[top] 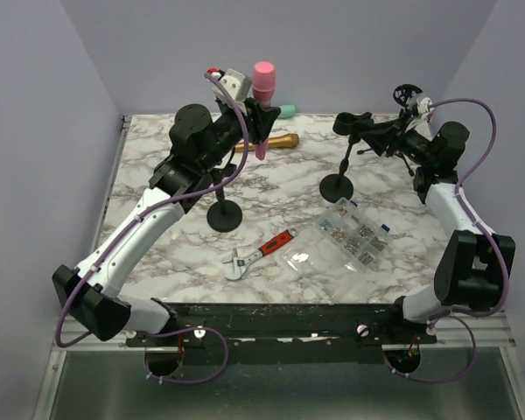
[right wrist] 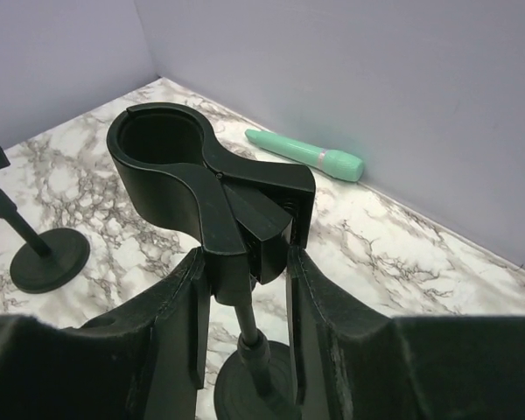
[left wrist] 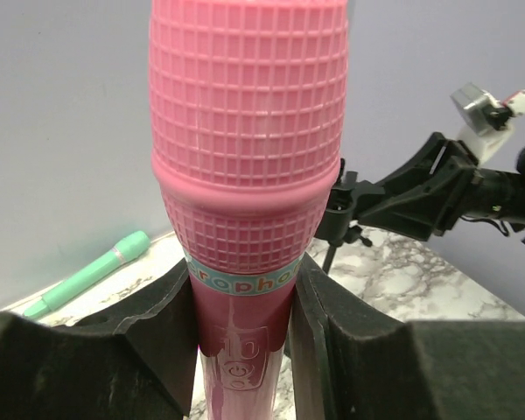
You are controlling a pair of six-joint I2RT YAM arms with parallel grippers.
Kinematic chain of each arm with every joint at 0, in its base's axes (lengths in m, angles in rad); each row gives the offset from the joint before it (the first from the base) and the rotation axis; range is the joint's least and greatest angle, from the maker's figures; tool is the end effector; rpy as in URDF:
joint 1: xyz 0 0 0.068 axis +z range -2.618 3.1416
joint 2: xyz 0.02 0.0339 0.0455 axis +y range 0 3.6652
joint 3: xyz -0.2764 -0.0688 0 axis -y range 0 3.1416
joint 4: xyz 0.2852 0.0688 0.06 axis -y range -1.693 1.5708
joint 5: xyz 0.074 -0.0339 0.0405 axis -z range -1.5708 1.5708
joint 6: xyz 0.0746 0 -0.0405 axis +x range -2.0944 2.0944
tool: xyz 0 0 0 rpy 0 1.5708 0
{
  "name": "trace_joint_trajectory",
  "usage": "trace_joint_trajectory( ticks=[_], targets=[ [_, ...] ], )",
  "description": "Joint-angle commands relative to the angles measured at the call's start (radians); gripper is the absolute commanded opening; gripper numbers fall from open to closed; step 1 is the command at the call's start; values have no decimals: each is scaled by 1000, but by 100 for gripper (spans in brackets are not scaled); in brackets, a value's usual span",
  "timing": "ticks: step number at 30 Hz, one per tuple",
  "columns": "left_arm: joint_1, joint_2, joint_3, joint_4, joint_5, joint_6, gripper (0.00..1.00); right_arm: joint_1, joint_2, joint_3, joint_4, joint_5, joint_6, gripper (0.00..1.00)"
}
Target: Remove the microphone from the stand
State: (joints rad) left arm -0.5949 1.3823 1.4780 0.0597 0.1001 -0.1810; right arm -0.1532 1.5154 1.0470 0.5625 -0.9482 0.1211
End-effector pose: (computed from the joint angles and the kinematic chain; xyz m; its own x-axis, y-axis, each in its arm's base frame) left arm 0.3211 -0.2263 0.4949 0.0110 -0.2237 -0.9746 0.6520 0.7406 -0.1626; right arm 0.4078 -0.0016 0.3253 0.0064 0.0703 -0.9975 -0.7163 0.6963 0.0445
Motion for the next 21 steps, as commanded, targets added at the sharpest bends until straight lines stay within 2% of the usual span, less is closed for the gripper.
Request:
trace_joint_trajectory(
  ticks=[1, 4, 8, 9, 10, 15, 21],
  targets=[
    [9, -97, -58, 40, 57, -12, 0, 14, -34, -35, -89, 60, -42, 18],
    [16, -130, -86, 44, 73, -9, 0, 14, -52, -52, -75, 80, -19, 48],
    [28, -164, -108, 42, 101, -9, 0, 14, -90, -75, -63, 131, 11, 75],
    [31, -174, -113, 45, 110, -8, 0, 15, -101, -76, -65, 146, 26, 89],
    [34, -180, -116, 45, 120, -6, 0, 15, -107, -72, -78, 156, 31, 98],
    [47, -228, -145, 32, 152, 2, 0, 15, -136, 3, -259, 220, 41, 100],
    [47, -327, -224, 21, 165, 7, 0, 14, -178, 88, -444, 272, 178, 100]
  ],
)
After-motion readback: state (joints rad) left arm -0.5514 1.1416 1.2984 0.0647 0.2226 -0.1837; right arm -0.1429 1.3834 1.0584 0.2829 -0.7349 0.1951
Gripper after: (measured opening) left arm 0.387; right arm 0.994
